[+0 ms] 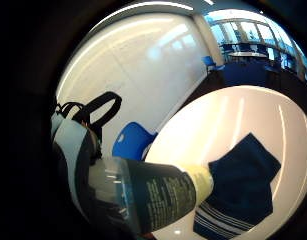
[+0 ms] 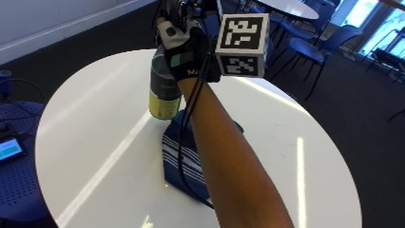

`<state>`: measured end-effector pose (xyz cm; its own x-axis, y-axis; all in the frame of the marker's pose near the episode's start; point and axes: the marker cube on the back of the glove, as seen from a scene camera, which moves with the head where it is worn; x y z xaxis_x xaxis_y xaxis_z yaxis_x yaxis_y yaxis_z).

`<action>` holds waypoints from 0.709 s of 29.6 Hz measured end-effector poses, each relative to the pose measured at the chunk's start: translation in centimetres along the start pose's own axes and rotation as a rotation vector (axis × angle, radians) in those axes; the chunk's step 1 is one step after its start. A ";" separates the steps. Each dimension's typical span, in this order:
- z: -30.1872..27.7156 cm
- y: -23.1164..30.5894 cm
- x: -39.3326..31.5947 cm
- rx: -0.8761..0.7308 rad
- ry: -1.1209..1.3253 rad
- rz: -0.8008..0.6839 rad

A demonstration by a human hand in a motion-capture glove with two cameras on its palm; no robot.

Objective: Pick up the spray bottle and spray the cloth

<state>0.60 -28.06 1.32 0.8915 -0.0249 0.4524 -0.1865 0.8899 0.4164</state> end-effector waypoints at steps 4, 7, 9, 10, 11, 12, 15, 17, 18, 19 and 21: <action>0.9 0.5 1.1 -0.011 -0.055 0.053; 1.1 0.8 2.2 -0.017 -0.073 0.086; 1.2 0.8 2.7 -0.017 -0.066 0.096; 1.3 0.8 2.9 -0.017 -0.059 0.096; 1.4 0.7 3.0 -0.017 -0.052 0.096; 1.5 0.7 3.2 -0.016 -0.045 0.095; 1.7 0.7 3.8 -0.017 -0.028 0.101; 1.7 0.7 4.2 -0.018 -0.018 0.111; 1.7 0.7 4.4 -0.017 -0.013 0.116; 1.7 0.7 4.6 -0.017 -0.009 0.121; 1.7 0.7 4.9 -0.015 -0.009 0.131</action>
<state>4.17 -28.27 5.17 0.8563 0.0883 0.5089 -0.2948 0.8926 0.3411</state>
